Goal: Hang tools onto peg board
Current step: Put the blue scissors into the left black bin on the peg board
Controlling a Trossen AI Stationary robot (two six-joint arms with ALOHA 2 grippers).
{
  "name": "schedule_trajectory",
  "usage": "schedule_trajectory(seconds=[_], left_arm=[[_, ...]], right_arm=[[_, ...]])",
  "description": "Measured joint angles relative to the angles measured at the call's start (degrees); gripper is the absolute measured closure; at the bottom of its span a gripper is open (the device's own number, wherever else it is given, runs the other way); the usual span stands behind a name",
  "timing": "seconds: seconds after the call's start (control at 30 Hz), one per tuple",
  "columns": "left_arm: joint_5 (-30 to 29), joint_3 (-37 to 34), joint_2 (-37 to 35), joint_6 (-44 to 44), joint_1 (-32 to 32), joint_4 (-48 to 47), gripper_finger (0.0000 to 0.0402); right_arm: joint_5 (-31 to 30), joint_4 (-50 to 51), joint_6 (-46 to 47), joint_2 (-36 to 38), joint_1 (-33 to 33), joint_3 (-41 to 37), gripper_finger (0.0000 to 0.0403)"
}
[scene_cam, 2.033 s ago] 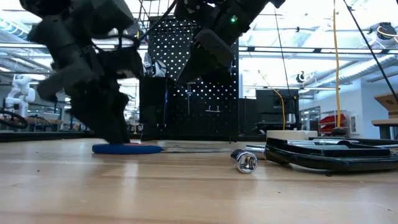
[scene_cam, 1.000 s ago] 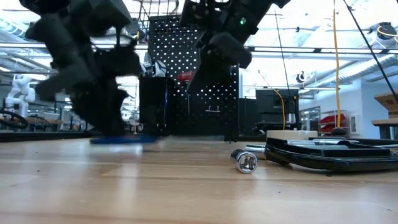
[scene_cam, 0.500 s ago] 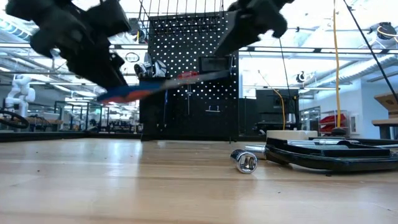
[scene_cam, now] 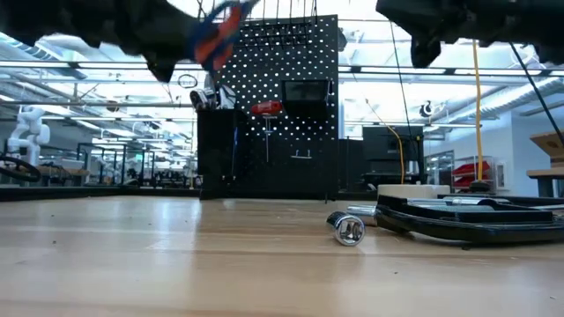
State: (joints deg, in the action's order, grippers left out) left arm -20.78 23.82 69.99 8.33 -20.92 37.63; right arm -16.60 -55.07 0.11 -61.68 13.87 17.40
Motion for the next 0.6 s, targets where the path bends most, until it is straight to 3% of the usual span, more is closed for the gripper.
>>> schedule_trajectory(seconds=[0.17,0.37,0.6], left_arm=[[-11.98,2.48,3.57,-6.88,-1.76,-2.74,0.0324],[-24.70,9.00,6.39,-14.16,-4.28,-9.46,0.0324],[-35.91,15.64,9.06,-14.74,-5.28,-17.14,0.0325]], right_arm=[[-3.47,0.01,9.45,-2.80,-0.82,1.78,0.0357],[-4.25,1.48,14.50,-9.65,-1.83,5.97,0.0268],[-4.02,1.39,7.97,-18.43,-1.59,13.67,0.0168]])
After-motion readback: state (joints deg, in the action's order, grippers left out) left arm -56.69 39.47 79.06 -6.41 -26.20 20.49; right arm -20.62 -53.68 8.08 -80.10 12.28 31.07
